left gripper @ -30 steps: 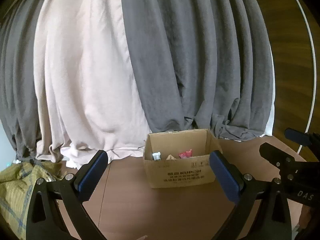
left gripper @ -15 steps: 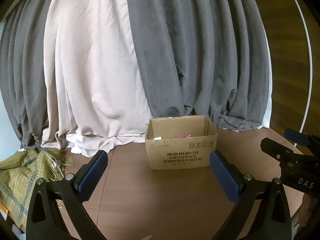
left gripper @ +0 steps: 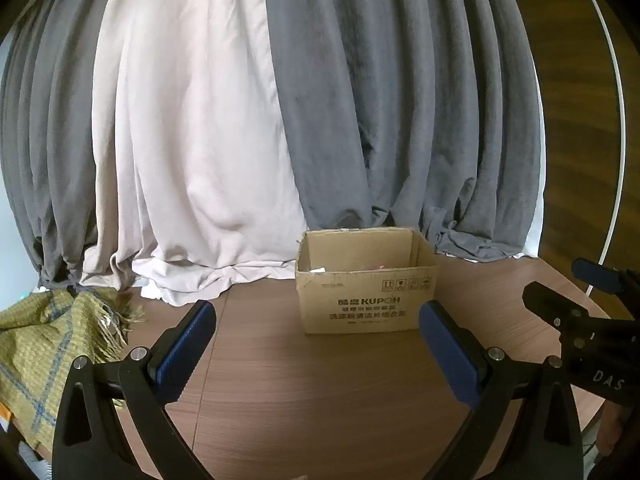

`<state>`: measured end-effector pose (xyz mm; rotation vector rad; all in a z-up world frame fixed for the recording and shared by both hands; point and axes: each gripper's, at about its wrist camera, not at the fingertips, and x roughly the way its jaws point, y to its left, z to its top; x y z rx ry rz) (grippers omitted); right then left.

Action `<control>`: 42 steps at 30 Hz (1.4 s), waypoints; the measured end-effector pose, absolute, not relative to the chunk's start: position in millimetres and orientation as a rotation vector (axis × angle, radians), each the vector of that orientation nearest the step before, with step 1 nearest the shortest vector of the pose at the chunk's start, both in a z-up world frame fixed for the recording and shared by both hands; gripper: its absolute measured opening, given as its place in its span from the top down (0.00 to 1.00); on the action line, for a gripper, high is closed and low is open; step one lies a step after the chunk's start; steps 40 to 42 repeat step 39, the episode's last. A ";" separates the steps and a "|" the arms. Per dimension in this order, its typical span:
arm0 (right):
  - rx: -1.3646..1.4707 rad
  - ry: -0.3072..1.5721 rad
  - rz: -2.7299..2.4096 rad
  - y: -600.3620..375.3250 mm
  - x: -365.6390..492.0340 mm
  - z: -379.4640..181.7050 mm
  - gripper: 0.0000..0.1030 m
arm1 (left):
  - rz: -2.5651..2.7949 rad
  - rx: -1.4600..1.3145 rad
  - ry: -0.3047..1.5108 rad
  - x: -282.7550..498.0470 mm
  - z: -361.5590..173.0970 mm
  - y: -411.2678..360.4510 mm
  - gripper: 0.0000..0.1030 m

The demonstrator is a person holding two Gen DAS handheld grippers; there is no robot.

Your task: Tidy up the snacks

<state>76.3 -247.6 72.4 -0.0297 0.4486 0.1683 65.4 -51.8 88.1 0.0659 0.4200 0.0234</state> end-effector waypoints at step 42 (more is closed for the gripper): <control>-0.028 0.458 0.164 -251.8 72.1 71.7 0.19 | 0.014 0.059 0.430 65.9 87.8 -54.8 0.00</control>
